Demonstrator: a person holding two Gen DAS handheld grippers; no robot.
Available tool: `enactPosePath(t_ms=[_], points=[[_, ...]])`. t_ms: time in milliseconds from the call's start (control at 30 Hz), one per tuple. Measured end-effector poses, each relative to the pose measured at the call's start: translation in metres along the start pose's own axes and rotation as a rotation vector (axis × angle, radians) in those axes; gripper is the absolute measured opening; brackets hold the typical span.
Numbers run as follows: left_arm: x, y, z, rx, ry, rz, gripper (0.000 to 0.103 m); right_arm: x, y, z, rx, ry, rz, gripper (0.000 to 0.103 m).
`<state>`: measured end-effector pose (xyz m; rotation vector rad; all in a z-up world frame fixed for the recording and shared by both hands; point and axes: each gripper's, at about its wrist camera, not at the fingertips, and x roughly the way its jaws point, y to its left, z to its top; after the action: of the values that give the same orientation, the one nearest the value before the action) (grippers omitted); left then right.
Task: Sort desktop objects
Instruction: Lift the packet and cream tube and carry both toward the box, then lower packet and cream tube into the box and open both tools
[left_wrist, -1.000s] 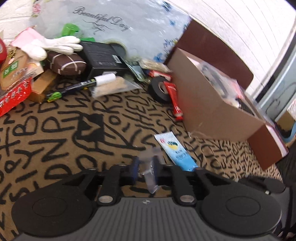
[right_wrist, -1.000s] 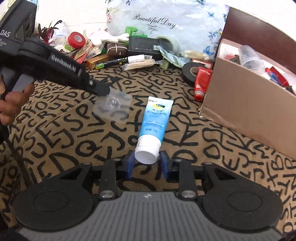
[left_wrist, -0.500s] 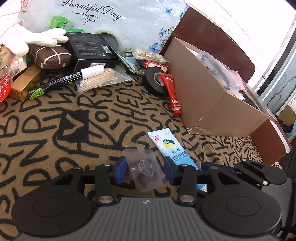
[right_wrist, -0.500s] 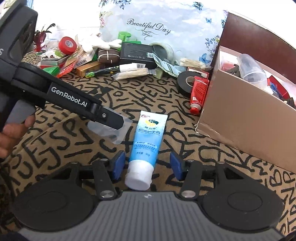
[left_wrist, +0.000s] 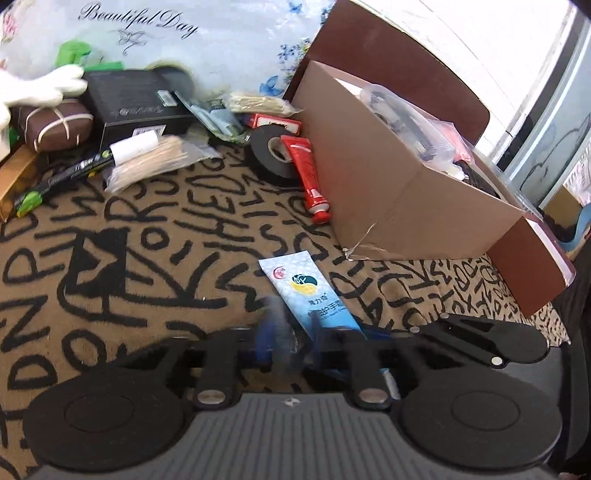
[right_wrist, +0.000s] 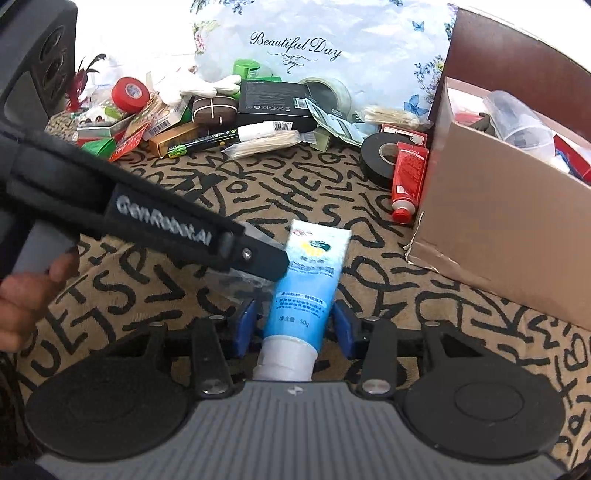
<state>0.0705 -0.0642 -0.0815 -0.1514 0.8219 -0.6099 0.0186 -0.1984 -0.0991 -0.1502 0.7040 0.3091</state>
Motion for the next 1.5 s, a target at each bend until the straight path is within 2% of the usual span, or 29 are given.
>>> enactPosePath(t_ms=[67, 200, 433, 600, 867, 1067, 1200, 1367, 1500], points=[[-0.001, 0.002, 0.0, -0.016, -0.002, -0.008, 0.001, -0.001, -0.001, 0.0, 0.016, -0.003, 0.006, 0.036], [-0.009, 0.001, -0.002, -0.018, -0.017, -0.009, 0.001, -0.006, -0.003, -0.001, 0.03, -0.008, 0.014, 0.031], [-0.035, -0.003, 0.004, -0.017, -0.086, -0.019, 0.001, -0.024, -0.006, 0.001, 0.049, -0.049, 0.047, 0.029], [-0.055, -0.017, 0.016, 0.008, -0.138, -0.037, 0.001, -0.046, -0.01, 0.009, 0.064, -0.119, 0.067, 0.029], [-0.069, -0.062, 0.058, 0.087, -0.239, -0.103, 0.001, -0.084, -0.039, 0.029, 0.089, -0.259, 0.009, 0.029], [-0.053, -0.113, 0.099, 0.15, -0.292, -0.176, 0.001, -0.103, -0.082, 0.045, 0.124, -0.346, -0.102, 0.029], [-0.032, -0.138, 0.128, 0.154, -0.301, -0.218, 0.001, -0.108, -0.116, 0.057, 0.152, -0.39, -0.173, 0.029], [-0.004, -0.155, 0.154, 0.178, -0.291, -0.225, 0.001, -0.099, -0.152, 0.07, 0.21, -0.412, -0.224, 0.029], [0.026, -0.16, 0.164, 0.189, -0.262, -0.223, 0.001, -0.081, -0.173, 0.076, 0.243, -0.396, -0.24, 0.029]])
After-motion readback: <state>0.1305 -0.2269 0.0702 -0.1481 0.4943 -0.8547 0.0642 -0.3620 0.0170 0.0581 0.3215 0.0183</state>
